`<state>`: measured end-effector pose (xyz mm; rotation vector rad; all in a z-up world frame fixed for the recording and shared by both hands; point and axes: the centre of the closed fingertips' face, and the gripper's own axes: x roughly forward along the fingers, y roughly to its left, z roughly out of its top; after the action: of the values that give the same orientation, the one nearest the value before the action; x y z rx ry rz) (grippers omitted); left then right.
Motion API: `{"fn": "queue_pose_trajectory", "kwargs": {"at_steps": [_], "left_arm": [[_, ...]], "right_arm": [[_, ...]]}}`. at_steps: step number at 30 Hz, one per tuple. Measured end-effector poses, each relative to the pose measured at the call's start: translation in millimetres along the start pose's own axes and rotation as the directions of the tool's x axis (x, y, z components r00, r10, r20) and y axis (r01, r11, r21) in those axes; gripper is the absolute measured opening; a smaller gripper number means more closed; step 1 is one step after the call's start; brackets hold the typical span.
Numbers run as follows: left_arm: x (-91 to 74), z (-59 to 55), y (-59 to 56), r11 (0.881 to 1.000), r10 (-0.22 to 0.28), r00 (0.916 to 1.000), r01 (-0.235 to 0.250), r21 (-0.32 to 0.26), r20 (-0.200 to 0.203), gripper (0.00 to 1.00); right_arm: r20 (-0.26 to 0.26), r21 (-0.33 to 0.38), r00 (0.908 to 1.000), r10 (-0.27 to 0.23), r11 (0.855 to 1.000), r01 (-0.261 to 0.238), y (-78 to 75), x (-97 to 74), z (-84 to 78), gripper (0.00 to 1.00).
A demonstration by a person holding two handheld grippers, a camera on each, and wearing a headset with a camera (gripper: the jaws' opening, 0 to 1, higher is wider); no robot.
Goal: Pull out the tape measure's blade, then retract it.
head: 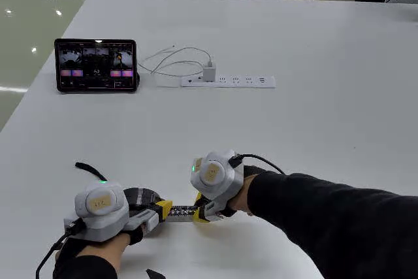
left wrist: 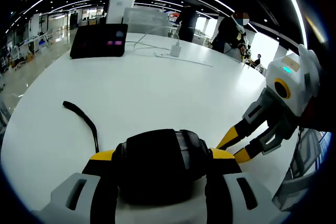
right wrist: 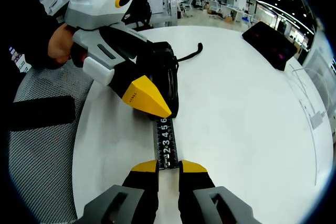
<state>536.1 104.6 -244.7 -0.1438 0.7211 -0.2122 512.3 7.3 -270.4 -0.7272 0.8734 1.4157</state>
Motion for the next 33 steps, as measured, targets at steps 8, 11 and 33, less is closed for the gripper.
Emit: {"fn": "queue_pose_trajectory", "kwargs": {"at_steps": [8, 11, 33], "left_arm": [[-0.5, -0.1, -0.4, 1.000, 0.000, 1.0000, 0.000, -0.001, 0.000, 0.63], [-0.4, 0.0, -0.3, 1.000, -0.001, 1.0000, 0.001, -0.002, 0.001, 0.63], [-0.4, 0.8, -0.3, 1.000, -0.005, 1.0000, 0.005, -0.005, 0.000, 0.63]], "right_arm": [[0.004, 0.005, 1.0000, -0.001, 1.000, 0.001, 0.8, 1.9, 4.6, 0.10], [0.007, 0.009, 1.0000, 0.000, 1.000, -0.001, 0.7, 2.9, 6.3, 0.10], [0.024, 0.007, 0.9997, -0.002, 1.000, 0.002, 2.0, 8.8, 15.7, 0.10]]}}
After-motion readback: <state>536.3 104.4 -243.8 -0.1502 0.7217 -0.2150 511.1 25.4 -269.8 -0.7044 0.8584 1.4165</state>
